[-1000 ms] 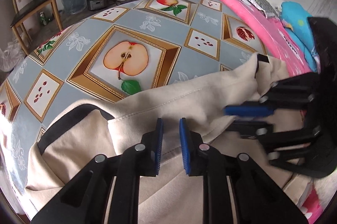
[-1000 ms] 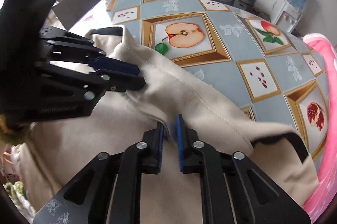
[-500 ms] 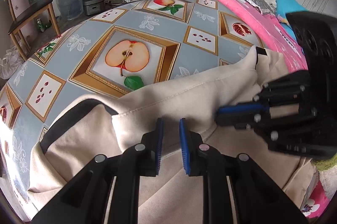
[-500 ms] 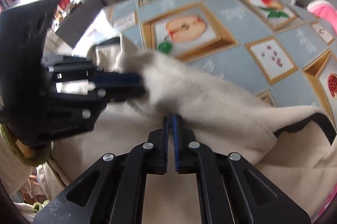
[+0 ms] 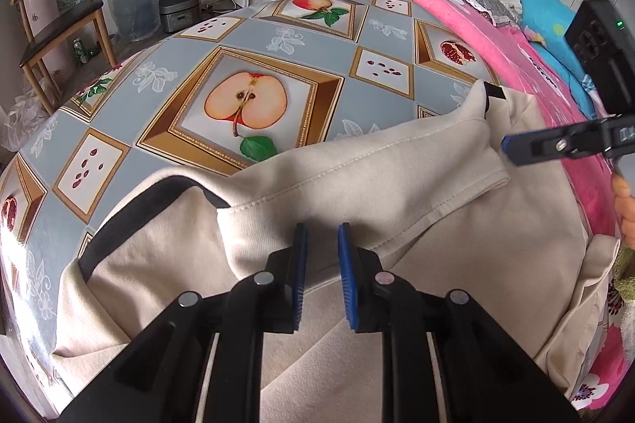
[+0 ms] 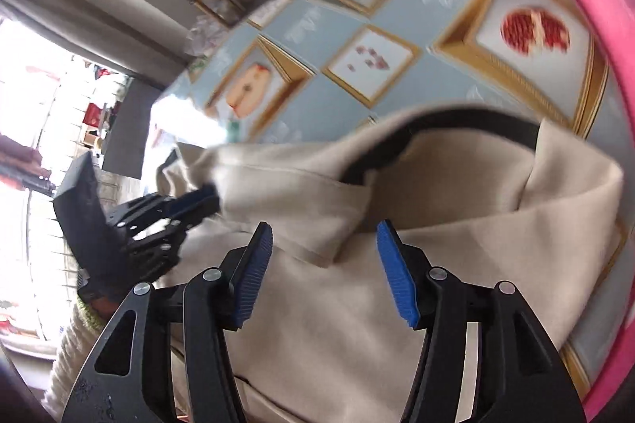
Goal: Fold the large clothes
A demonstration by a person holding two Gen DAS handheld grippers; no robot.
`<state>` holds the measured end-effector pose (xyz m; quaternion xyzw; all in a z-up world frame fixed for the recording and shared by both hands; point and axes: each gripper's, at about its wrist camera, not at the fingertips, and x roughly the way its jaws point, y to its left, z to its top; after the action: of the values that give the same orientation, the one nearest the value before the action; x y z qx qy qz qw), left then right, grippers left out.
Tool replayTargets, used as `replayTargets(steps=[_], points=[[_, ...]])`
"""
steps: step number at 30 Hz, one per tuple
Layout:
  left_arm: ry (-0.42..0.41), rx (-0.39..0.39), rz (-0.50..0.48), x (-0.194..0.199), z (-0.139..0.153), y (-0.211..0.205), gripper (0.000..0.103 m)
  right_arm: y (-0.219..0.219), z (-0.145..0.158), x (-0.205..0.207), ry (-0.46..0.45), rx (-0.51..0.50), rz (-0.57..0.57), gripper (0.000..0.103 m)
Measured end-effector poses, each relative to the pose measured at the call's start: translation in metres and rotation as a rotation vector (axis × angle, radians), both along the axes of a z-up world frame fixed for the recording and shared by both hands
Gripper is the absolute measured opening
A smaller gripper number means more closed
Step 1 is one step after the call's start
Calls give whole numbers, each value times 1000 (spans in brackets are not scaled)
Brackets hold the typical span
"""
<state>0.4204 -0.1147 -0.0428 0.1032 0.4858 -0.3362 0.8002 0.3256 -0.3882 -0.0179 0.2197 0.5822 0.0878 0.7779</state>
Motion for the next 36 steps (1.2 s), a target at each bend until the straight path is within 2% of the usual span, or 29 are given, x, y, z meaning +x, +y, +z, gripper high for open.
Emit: replayTargets(steps=[1,3,6,9,13,16,18,21,23,24,26,30,32,33,36], points=[[-2,-1,2,0,0,0,17,4,-6,2,19,7,9,51],[-1,-4,7,0,0,2,17,9,-16,6,29,15,23,19],[-1,-10,10,0,1,3,17,18,-11,10,-26,-70,32,11],[-15,0,21,3,0,1,10,16,-10,13,-79,-148,9,11],[-17,4,22,4,0,-2,9,23,-21,14,-107,-258,62,12],[-22,23,1,1,1,0,9,26,-19,1,-81,-269,89,16],[-16,18,3,1,0,1,9,27,-13,-11,-79,-308,74,20],[-18,13,7,2,-1,1,9,30,11,-25,-164,-398,20,27],[-22,15,6,2,-1,1,10,31,26,-26,-224,-337,-2,27],[-23,16,6,2,-1,1,10,36,29,-22,-250,-267,11,27],[-27,19,6,1,-1,0,10,48,29,-16,-273,-190,56,26],[-55,44,3,0,0,-3,10,84,-1,10,-261,-205,145,21],[-72,58,-1,-1,0,-5,10,100,-27,25,-219,-312,165,21],[-76,61,-3,-1,0,-5,10,101,-29,24,-255,-323,165,21],[-70,54,-3,-1,0,-4,9,96,-25,26,-212,-301,158,21]])
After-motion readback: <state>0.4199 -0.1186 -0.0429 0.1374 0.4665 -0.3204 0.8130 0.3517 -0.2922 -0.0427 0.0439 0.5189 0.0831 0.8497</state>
